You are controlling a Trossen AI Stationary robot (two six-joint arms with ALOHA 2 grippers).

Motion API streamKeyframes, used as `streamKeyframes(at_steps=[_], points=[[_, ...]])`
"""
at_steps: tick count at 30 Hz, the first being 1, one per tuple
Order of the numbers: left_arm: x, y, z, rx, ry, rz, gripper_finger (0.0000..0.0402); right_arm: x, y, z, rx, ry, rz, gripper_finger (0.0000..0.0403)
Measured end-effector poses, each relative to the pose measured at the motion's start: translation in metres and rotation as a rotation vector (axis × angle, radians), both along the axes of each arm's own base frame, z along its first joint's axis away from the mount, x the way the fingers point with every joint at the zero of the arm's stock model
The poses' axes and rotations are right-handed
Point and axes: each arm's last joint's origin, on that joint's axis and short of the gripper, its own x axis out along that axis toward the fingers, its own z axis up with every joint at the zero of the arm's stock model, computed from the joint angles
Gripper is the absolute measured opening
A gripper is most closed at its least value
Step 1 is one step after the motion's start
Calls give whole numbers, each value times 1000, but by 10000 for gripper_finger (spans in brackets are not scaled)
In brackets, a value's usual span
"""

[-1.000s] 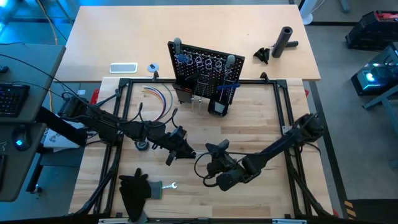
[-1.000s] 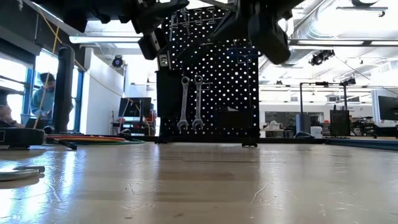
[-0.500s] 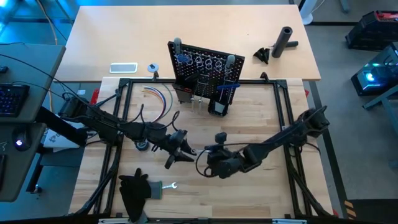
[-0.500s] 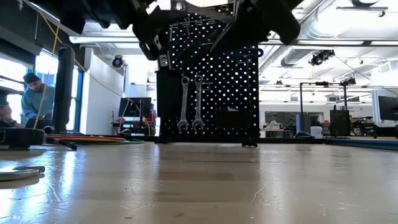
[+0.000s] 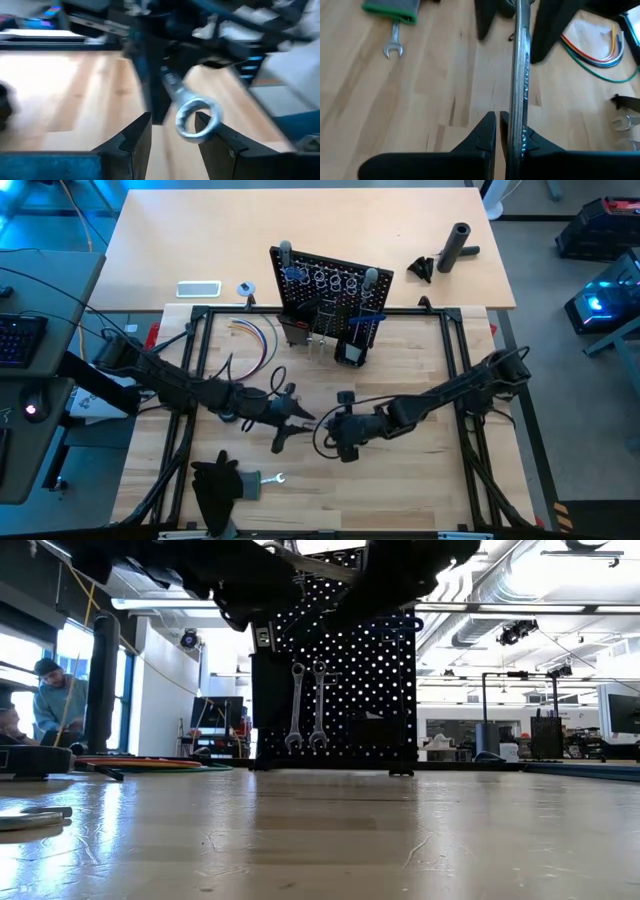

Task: Hang tools onto peg board
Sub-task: Hang the wrench on the black pegboard

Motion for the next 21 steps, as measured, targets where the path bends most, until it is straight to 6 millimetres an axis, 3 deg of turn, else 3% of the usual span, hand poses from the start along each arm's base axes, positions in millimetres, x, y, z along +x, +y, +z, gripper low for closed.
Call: streamKeyframes(at_steps=[11, 21], points=[[-12, -18, 7, 255, -45, 197, 145, 9, -20, 14, 162, -61, 72, 13], [-13, -27, 18, 310, -156, 190, 157, 14, -24, 19, 222, -106, 114, 13]])
